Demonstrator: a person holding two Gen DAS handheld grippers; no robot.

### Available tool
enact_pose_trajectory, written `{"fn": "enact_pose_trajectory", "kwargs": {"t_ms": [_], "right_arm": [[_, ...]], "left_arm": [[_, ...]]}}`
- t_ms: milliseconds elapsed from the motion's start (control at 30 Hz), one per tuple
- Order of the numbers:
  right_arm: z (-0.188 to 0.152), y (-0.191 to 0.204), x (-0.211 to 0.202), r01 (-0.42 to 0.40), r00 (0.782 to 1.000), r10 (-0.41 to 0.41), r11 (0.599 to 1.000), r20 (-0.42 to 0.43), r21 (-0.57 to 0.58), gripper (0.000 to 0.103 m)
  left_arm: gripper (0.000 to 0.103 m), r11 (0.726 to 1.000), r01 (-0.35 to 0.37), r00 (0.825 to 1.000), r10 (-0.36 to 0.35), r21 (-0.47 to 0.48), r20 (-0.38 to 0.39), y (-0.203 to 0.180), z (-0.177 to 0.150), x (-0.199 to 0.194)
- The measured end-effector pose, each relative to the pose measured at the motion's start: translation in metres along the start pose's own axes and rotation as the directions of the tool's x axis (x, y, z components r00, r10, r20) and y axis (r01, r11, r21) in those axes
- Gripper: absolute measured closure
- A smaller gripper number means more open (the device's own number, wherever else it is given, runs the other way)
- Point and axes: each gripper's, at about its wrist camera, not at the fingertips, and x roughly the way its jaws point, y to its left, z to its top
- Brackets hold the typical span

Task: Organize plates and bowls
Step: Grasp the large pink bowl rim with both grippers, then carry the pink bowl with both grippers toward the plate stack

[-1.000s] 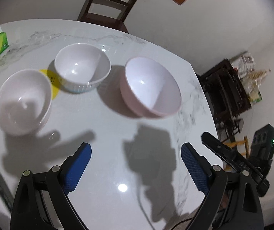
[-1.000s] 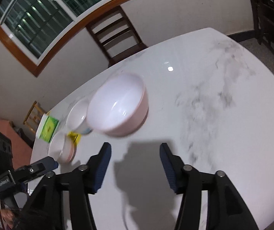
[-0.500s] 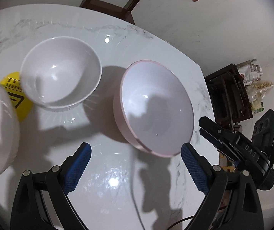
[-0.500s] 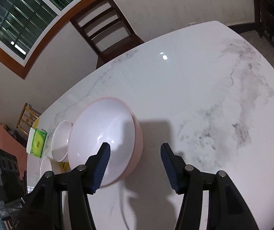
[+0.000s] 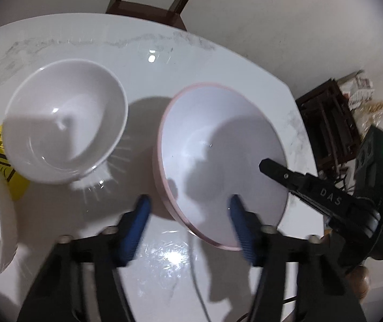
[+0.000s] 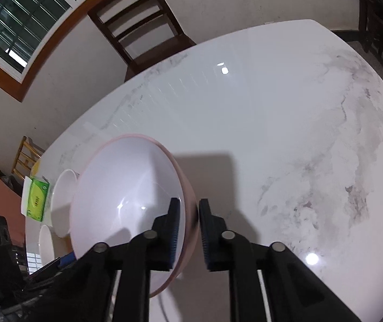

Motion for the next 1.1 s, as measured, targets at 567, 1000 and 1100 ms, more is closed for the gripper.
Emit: {"fn": "enact_pose_trajectory", "kwargs": {"t_ms": [567,1000,1100], "right_arm": [[-0.083,0.0,-0.04,-0.042,0.999,0.043,0.999,0.027,-0.02,0.094],[-0.214,0.057,-0.069,-0.052,0.998,0.05,0.992,-0.026,-0.111,0.093],[-0.234,0.067,-0.069,-0.061,0.997,0.056,0.992,-0.043,-0.115,0.093]], "left_arm": [[0.077,0.99,-0.074,0.997,0.069,0.123,0.042,-0.002,-0.073,-0.044],[0.077,0.988,-0.106,0.994,0.105,0.108,0.009,0.051,-0.196,-0.108],[0.077,0.989,-0.112,0.994,0.111,0.099,0.012,0.062,-0.207,-0.119]]}}
